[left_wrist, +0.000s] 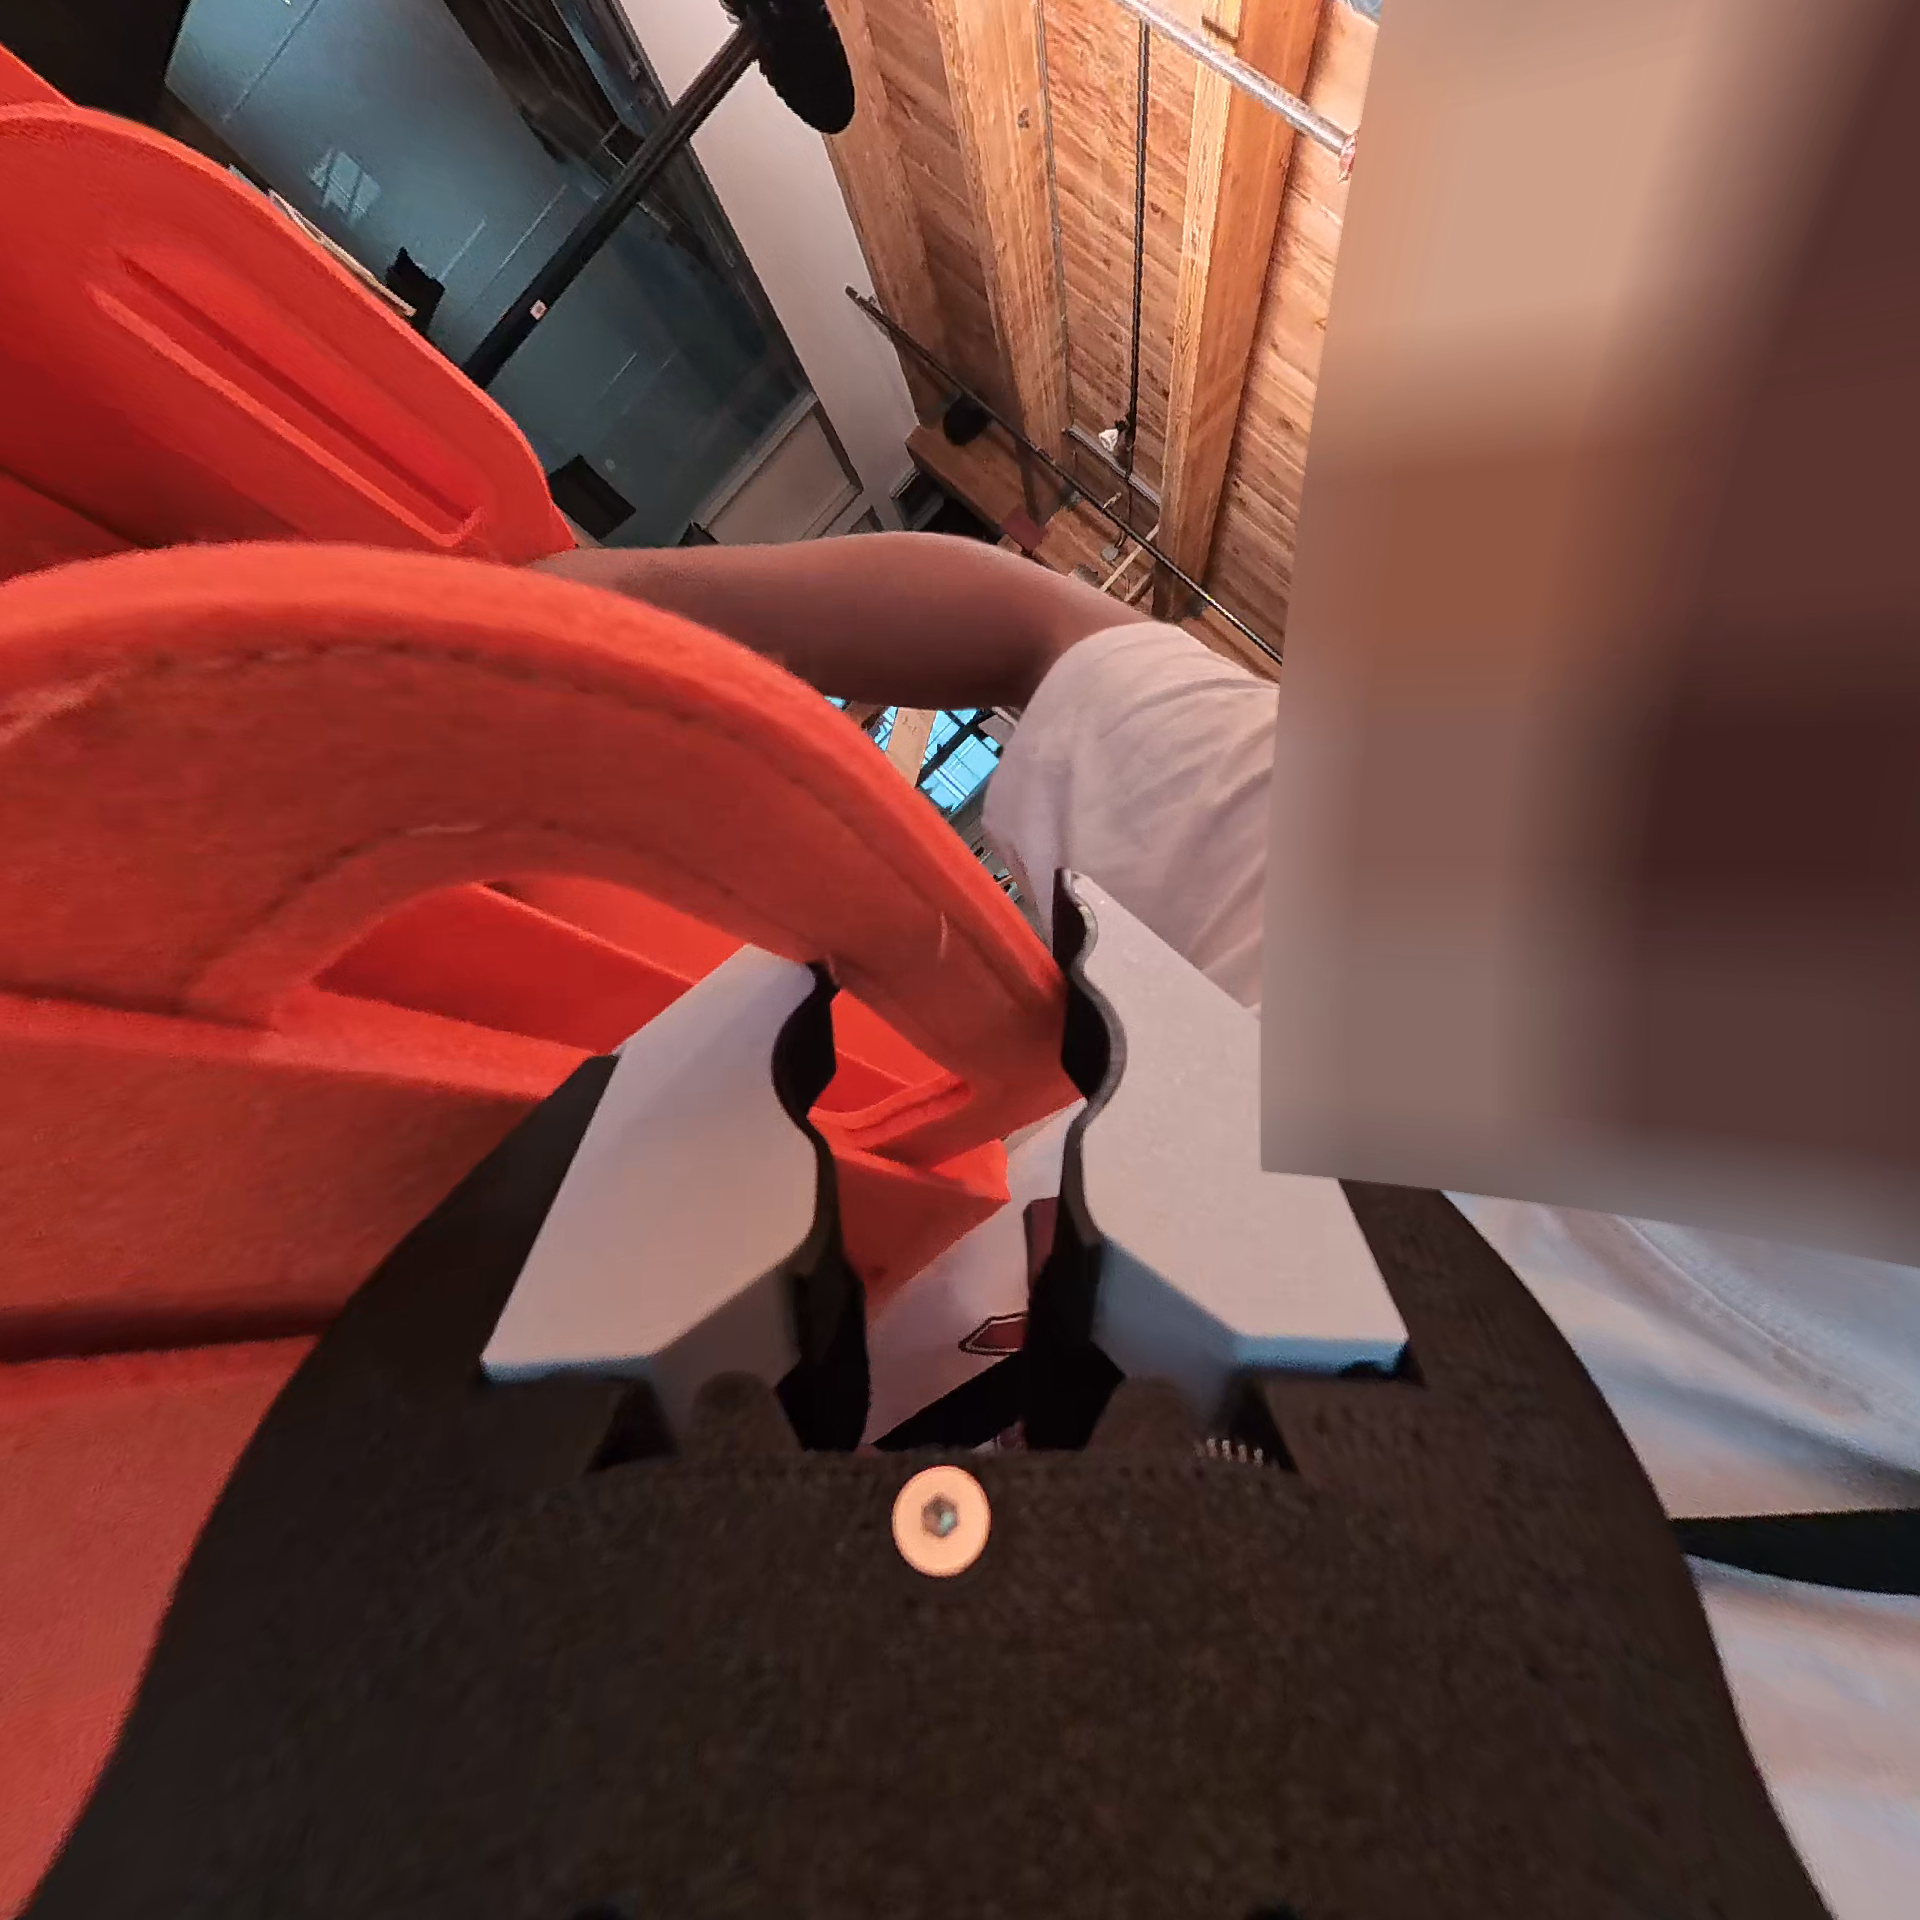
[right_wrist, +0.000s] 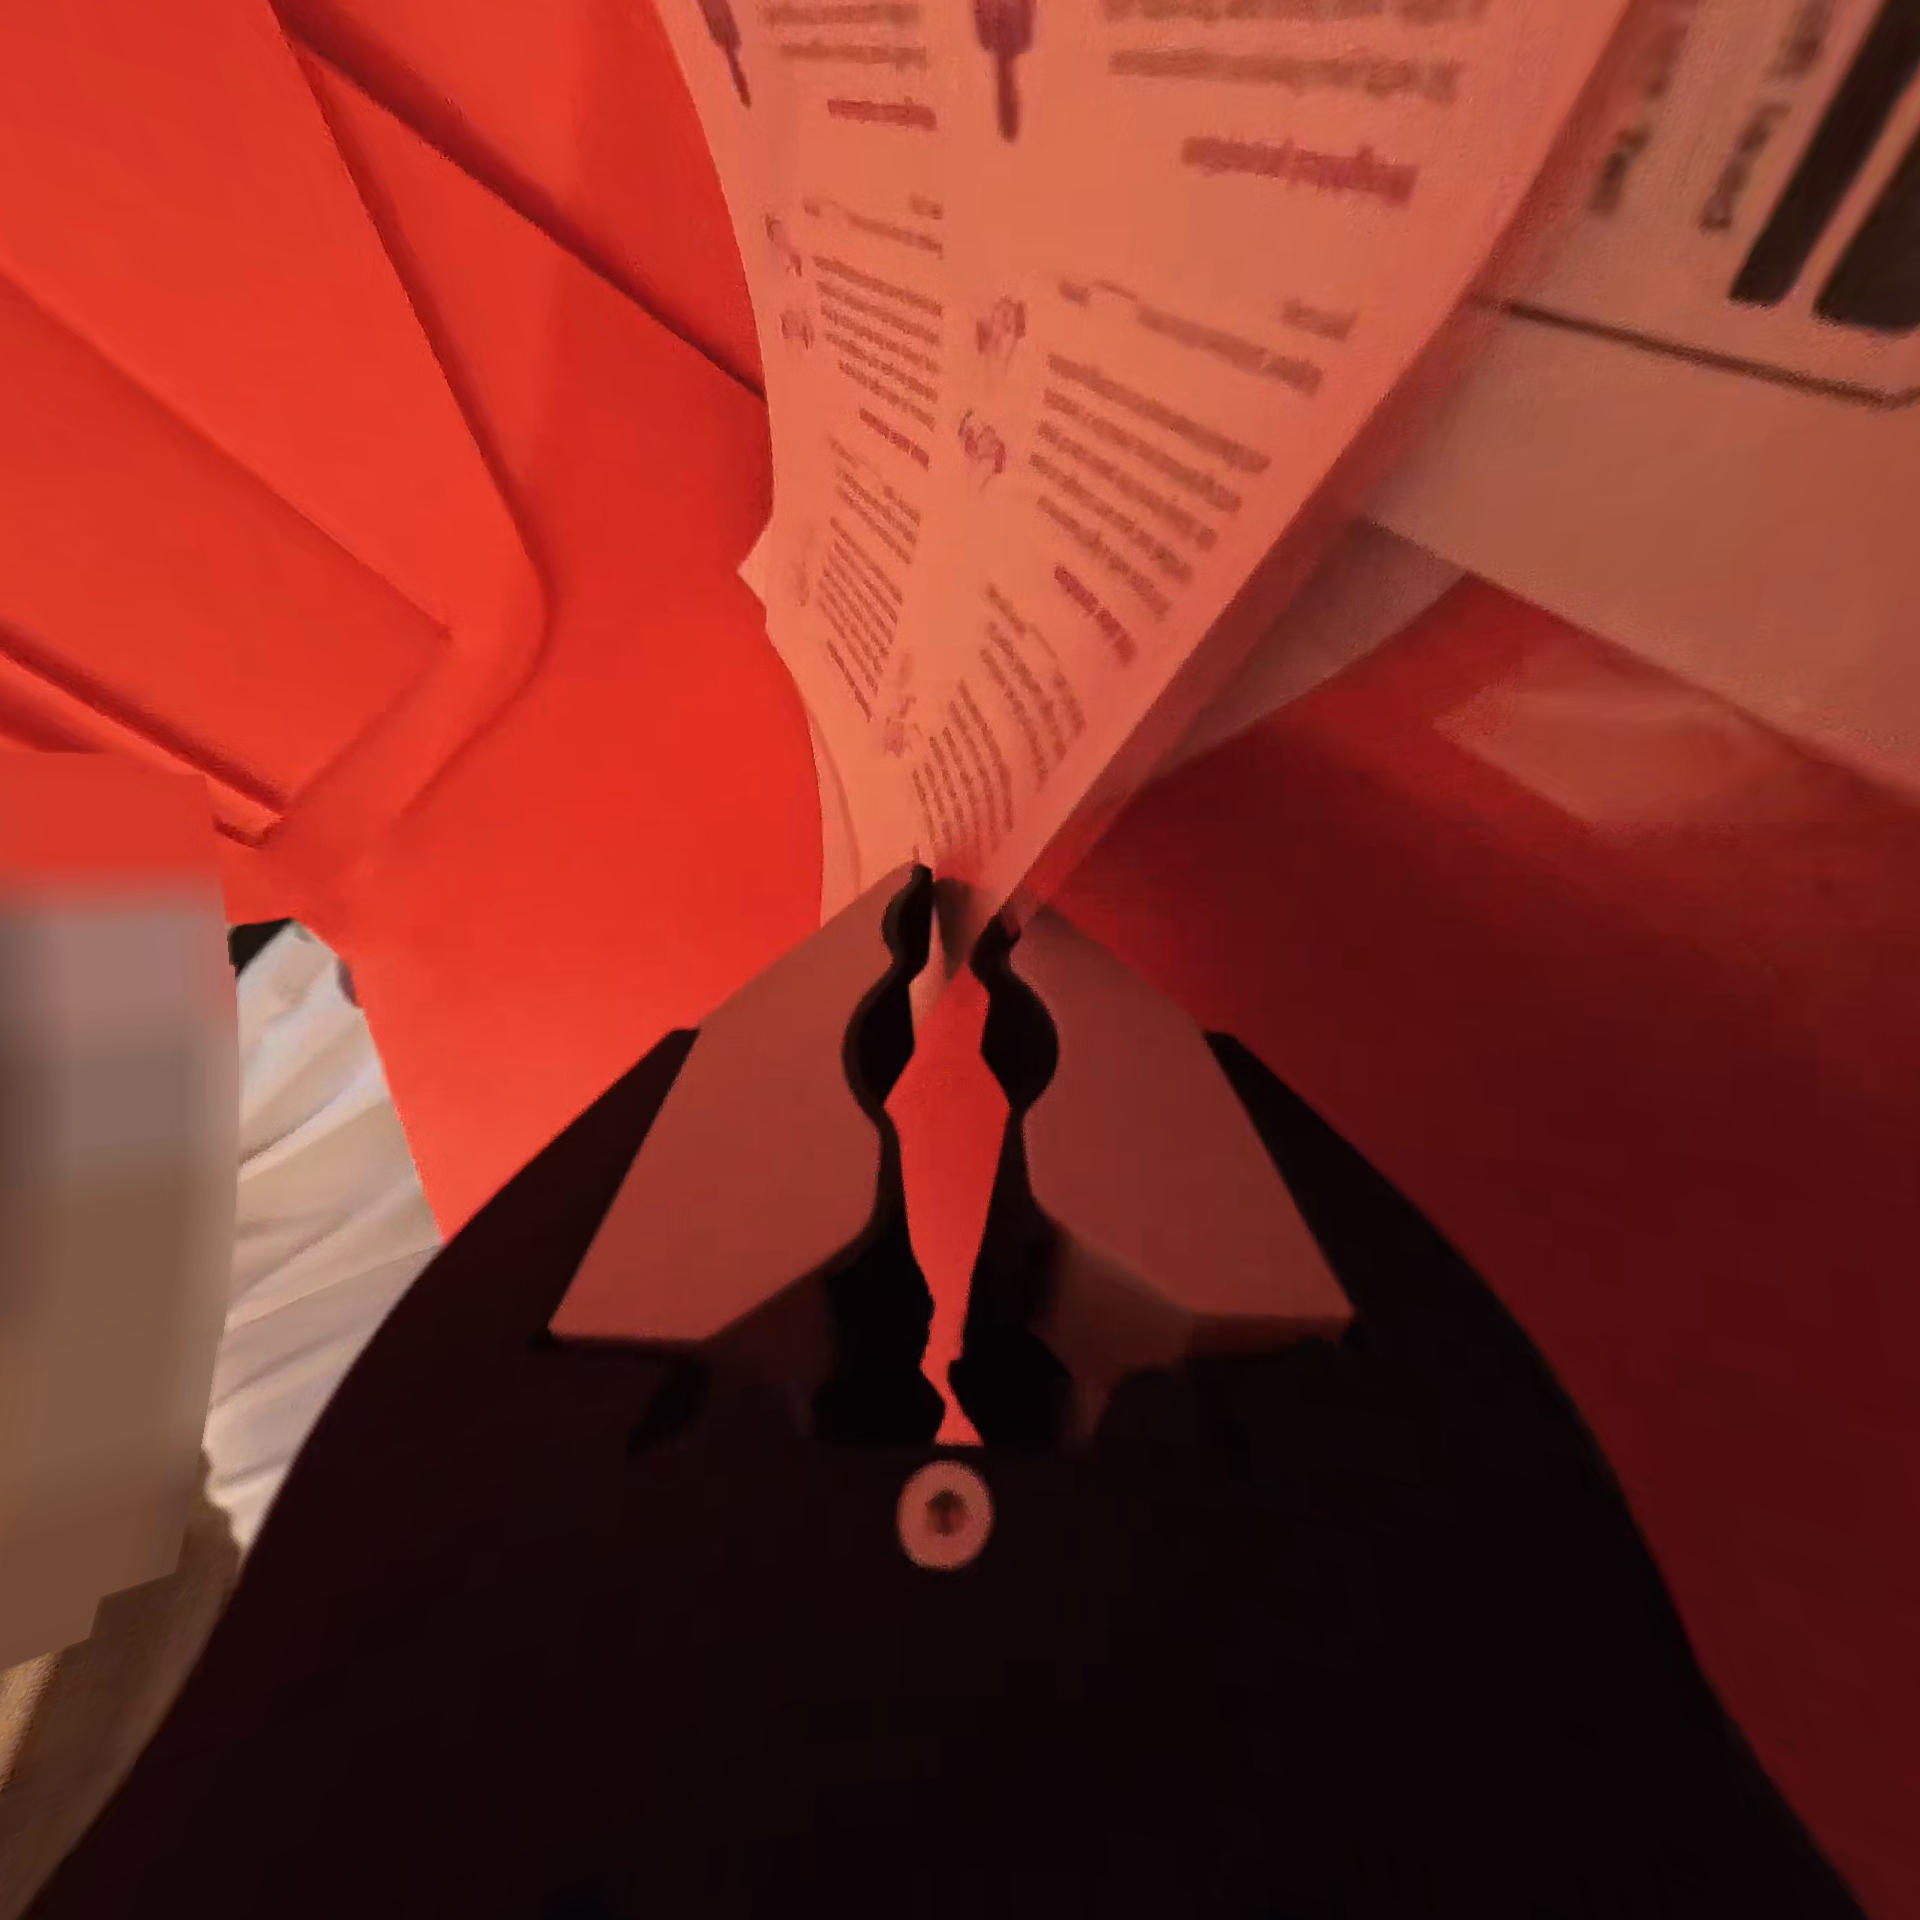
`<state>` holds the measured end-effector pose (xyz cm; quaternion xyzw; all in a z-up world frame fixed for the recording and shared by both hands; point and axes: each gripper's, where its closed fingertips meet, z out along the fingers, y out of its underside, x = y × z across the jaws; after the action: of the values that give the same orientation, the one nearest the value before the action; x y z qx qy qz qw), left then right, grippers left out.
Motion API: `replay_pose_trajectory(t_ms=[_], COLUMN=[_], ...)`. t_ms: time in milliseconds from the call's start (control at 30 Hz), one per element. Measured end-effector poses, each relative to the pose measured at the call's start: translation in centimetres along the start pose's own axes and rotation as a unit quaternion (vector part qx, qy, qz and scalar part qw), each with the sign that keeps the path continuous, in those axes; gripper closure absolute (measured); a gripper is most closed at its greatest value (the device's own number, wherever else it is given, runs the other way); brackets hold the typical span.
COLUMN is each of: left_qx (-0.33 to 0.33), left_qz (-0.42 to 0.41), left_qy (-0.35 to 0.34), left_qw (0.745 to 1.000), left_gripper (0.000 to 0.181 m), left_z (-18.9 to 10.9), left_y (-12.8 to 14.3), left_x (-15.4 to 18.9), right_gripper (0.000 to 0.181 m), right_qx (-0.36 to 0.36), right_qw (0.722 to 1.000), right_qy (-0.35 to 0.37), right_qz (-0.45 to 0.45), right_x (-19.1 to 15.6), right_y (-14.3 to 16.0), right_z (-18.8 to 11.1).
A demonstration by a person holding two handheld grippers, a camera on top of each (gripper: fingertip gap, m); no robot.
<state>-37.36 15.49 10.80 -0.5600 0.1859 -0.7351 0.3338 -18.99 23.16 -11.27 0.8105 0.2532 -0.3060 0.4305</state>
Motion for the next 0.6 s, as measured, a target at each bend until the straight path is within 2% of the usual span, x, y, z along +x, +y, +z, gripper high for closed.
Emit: replay_pose_trajectory(t_ms=[33,133,300,400,533,600], left_qx=[0.003,0.001,-0.005,-0.016,-0.020,-0.009], left_qz=[-0.002,-0.004,-0.001,-0.003,-0.022,-0.046], left_qy=[0.000,-0.004,-0.015,-0.012,0.002,0.030], left_qw=[1.000,1.000,1.000,1.000,1.000,0.998], left_gripper=[0.143,0.143,0.142,0.141,0.141,0.130], left_z=[0.0,0.1,-0.3,-1.0,-1.9,-2.0], left_y=[0.0,0.0,0.1,0.3,0.4,0.2], left_x=[0.0,-0.1,-0.2,0.0,0.5,1.0], right_gripper=[0.178,0.180,0.181,0.181,0.181,0.181], right_qx=[0.000,-0.009,0.008,0.029,0.069,0.088], right_qw=[1.000,0.991,0.961,0.941,0.918,0.907], right_qy=[0.027,0.120,0.258,0.314,0.376,0.401], right_qz=[-0.016,-0.059,-0.104,-0.122,-0.110,-0.094], right_x=[-0.6,-2.7,-7.3,-10.5,-12.6,-13.2], right_y=[0.1,0.8,2.3,3.7,5.6,6.7], right_z=[-0.2,-0.8,-3.3,-5.5,-9.6,-12.2])
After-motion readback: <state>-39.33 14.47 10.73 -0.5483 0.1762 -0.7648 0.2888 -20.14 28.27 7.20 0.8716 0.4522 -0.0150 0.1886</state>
